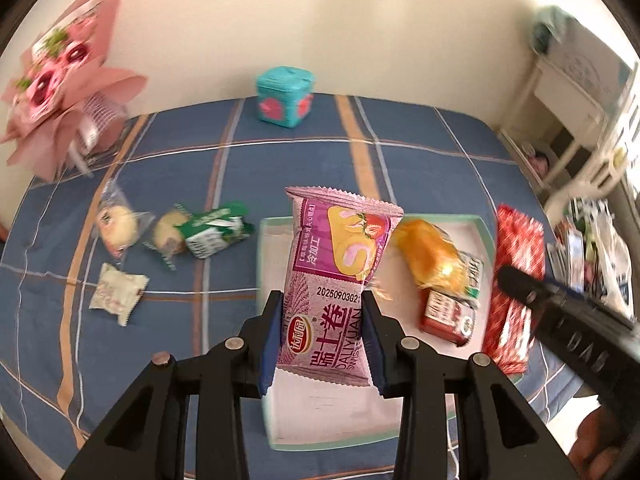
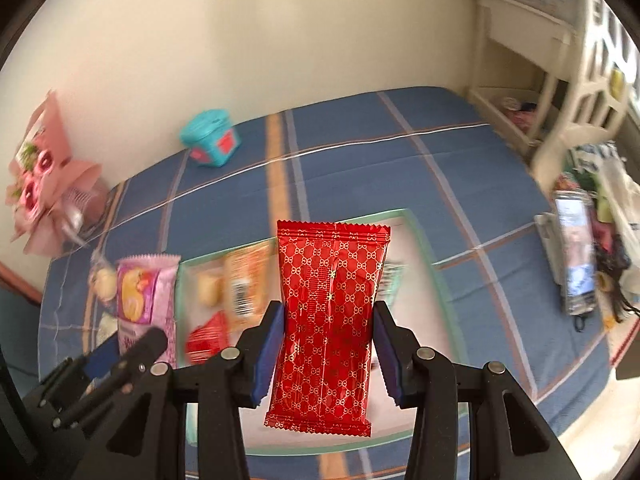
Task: Organize snacks
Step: 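Carry both packets over the tray and release them inside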
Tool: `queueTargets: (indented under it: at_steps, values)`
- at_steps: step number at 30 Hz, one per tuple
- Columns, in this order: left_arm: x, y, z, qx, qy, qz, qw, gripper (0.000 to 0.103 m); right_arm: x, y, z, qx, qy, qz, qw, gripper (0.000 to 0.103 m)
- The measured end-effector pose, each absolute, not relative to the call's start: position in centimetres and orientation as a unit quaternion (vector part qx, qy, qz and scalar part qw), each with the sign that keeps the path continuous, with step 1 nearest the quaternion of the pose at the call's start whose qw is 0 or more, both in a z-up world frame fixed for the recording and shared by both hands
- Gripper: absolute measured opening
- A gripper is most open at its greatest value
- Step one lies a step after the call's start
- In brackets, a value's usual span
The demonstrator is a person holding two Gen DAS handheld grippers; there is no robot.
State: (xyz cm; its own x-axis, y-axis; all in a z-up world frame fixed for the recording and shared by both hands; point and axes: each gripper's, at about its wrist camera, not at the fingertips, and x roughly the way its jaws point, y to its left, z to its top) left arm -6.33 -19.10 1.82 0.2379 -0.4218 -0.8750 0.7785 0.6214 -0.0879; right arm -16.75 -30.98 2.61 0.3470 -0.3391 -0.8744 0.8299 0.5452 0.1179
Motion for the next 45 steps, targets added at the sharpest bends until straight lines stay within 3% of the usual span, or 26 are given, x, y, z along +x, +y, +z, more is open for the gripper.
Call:
queueTargets:
  at_steps: [7,25,29,33,36,45]
  values:
    - [-9.1,-21.4,0.6,0.22,0.477,-0.405,0.749,0.039,-19.7,-32.8,2.6,0.298,0.423,-0.399,0.757,0.047]
    - [-9.5,-22.6,-4.6,0.267,0.525,-0.369,0.719,0.04,-18.9,-34.3,-5.3,0.324,0.534,-0.363,0.692,0.048]
    - [-9.5,-22.6,-4.6,0.268,0.528,-0.366,0.718,0.051,-18.8,-34.4,-5.4,0.328,0.533,-0.359,0.692,0.055]
    - [-9.5,-22.5,-4.3,0.268,0.529,-0.364,0.718,0.053,-19.0,-34.5,-4.6,0.327,0.526,-0.362,0.697,0.063]
    - [-9.1,-22.4,-3.6,0.255,0.529,-0.368,0.721,0.064,-19.1,-34.5,-3.5,0.324,0.514,-0.367,0.704,0.067]
    - [-6.2,-20.2,-0.8,0.193,0.522,-0.355,0.751,0.065,-19.2,-34.3,-0.7,0.308,0.489,-0.375,0.725,0.067]
